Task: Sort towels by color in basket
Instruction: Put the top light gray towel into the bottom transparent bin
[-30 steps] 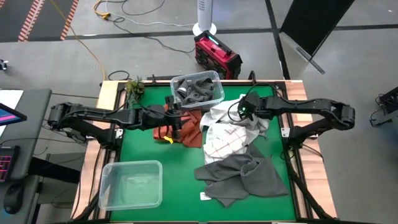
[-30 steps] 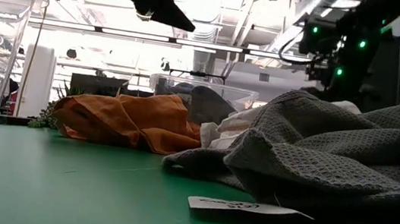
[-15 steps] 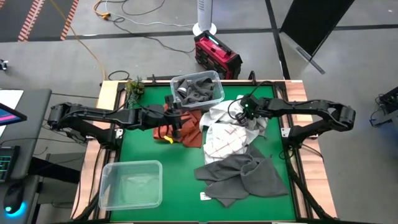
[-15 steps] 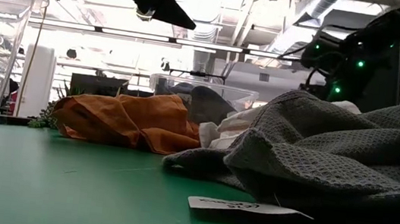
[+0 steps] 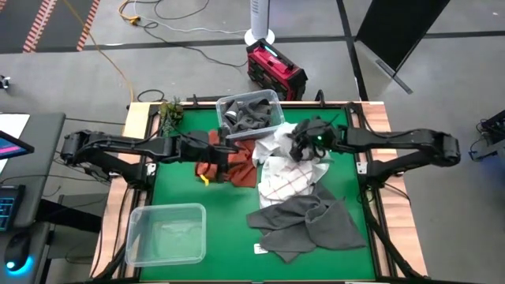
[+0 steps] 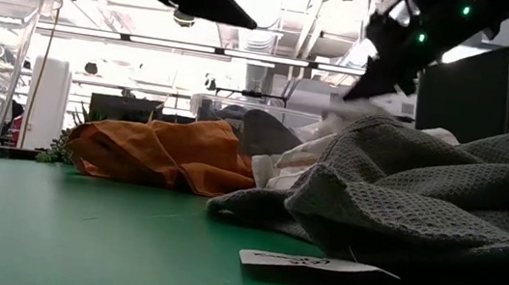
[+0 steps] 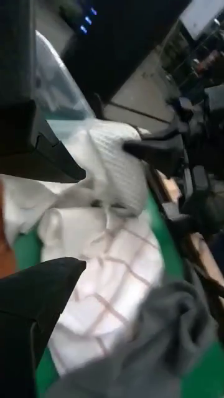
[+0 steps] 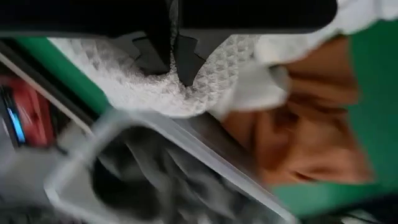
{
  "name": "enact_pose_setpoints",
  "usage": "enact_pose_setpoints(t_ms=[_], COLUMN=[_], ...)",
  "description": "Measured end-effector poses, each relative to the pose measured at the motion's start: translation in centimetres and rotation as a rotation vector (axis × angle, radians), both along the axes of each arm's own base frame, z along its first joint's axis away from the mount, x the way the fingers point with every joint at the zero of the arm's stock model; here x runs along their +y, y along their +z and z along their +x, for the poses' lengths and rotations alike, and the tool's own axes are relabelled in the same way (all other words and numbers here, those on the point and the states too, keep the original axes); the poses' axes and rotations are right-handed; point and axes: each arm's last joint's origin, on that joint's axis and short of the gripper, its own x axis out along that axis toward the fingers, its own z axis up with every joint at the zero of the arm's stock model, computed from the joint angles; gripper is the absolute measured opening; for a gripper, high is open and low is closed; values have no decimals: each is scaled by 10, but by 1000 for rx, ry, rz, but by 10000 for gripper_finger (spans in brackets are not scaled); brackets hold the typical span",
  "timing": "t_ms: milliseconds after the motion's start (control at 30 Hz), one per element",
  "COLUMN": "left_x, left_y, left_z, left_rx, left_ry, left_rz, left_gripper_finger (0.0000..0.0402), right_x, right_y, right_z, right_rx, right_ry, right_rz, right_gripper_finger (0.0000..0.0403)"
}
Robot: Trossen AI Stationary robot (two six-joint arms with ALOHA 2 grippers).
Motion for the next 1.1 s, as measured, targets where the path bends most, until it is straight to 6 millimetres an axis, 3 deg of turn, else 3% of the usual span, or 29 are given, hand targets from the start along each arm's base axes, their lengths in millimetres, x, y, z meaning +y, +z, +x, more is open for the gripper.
enact_pose_setpoints(t_ms=[267, 467, 600, 800, 933, 1033, 1100], left_x=[7, 12, 14, 17, 19, 23, 25], left_y=[19, -1, -7, 5, 18, 19, 19], left_z=[12, 42, 63, 90, 97, 97, 97], left_rx=[-270, -369, -326, -215, -163, -109, -98], left_ry=[21, 36, 65, 69, 85, 125, 134], left_rz=[-111, -40, -48, -49, -30, -28, -24], left_gripper_finger=[196, 196, 196, 196, 195, 170, 133], right_x=[23, 42, 46, 48, 49, 49, 49], right_y=[20, 33, 35, 37, 37, 37, 37], right_z=[10, 15, 14, 10, 9, 9, 9], right_rx=[-153, -261, -261, -250, -246, -248, -247], right_ry=[143, 251, 273, 291, 300, 305, 306], right_rz=[-125, -208, -221, -225, -227, -228, -231], right_gripper_finger=[28, 30, 29, 35, 36, 37, 39])
